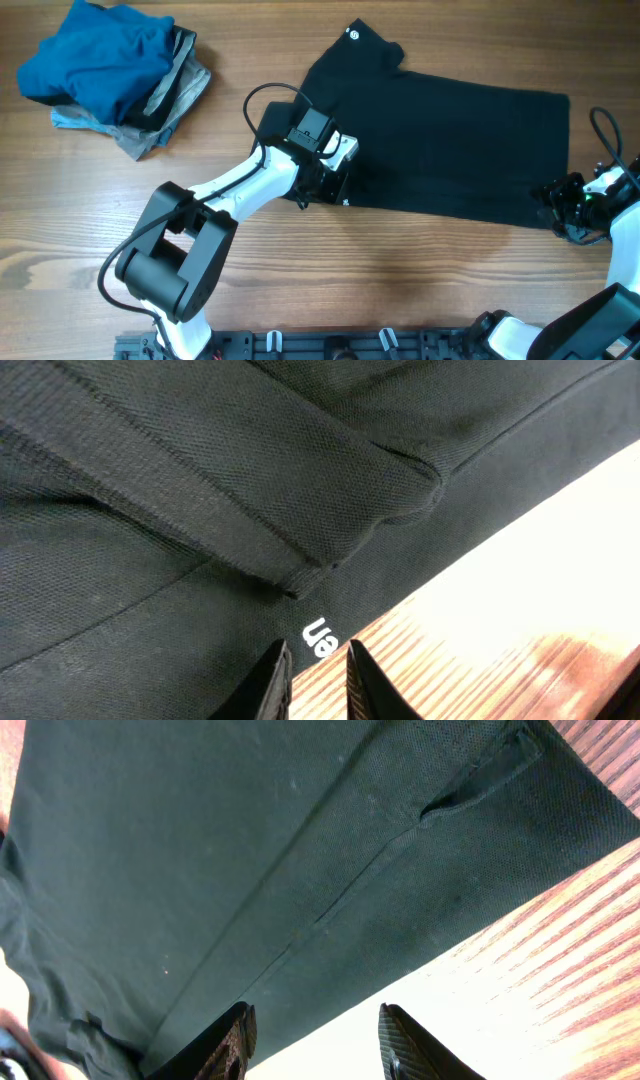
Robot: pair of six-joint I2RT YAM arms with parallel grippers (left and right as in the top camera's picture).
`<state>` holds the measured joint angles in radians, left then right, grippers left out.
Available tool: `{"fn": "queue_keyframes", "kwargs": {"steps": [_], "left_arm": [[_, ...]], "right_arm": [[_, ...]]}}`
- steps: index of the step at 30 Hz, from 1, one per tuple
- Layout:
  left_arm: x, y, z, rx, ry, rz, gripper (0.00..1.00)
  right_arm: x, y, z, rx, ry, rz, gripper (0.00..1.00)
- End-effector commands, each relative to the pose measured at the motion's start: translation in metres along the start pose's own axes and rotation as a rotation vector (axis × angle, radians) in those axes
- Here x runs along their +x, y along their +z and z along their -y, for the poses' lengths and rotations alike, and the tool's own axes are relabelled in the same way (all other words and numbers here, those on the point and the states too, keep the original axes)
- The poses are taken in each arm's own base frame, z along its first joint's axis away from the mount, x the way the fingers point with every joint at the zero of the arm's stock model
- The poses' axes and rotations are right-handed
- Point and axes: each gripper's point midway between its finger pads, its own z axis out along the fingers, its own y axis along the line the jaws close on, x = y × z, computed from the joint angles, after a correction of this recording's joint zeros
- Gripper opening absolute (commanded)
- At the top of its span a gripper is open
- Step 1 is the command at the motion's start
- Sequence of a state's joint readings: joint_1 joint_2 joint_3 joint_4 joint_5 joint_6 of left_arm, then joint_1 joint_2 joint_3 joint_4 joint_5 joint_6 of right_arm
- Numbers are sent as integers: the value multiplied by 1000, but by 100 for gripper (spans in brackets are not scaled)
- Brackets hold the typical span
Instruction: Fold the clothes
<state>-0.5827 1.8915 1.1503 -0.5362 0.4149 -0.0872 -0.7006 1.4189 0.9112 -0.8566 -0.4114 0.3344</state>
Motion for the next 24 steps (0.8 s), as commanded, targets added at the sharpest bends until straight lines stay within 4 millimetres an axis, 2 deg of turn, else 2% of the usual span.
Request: {"fn": "queue_keyframes", "kwargs": {"steps": [1, 3, 4, 6, 12, 14, 18, 21, 24], "left_arm": [[-9, 2, 6, 29, 28, 39, 18], [-23, 1, 8, 38, 53, 95, 22], [-26, 1, 9, 40, 54, 107, 29], [-26, 2, 7, 34, 27, 105, 34], [-13, 13, -8, -12, -117, 50, 33], [-13, 10, -13, -16, -180, 47, 38], [-20, 8, -18, -14, -191, 76, 44], [-26, 16, -18, -7, -197, 94, 44], [-25, 23, -21, -6, -223, 88, 38]], "right_arm": [[-1, -3, -7, -22, -32, 9, 44], [-1, -3, -7, -21, -32, 8, 44], [-1, -3, -7, -21, -32, 7, 44], [-1, -3, -7, -21, -31, 7, 44], [-1, -3, -7, -20, -33, 6, 44], [-1, -3, -7, -21, -33, 6, 44], [-1, -3, -7, -21, -33, 8, 44], [-1, -3, -7, -21, -33, 7, 43], [-1, -3, -7, -21, -33, 7, 43]]}}
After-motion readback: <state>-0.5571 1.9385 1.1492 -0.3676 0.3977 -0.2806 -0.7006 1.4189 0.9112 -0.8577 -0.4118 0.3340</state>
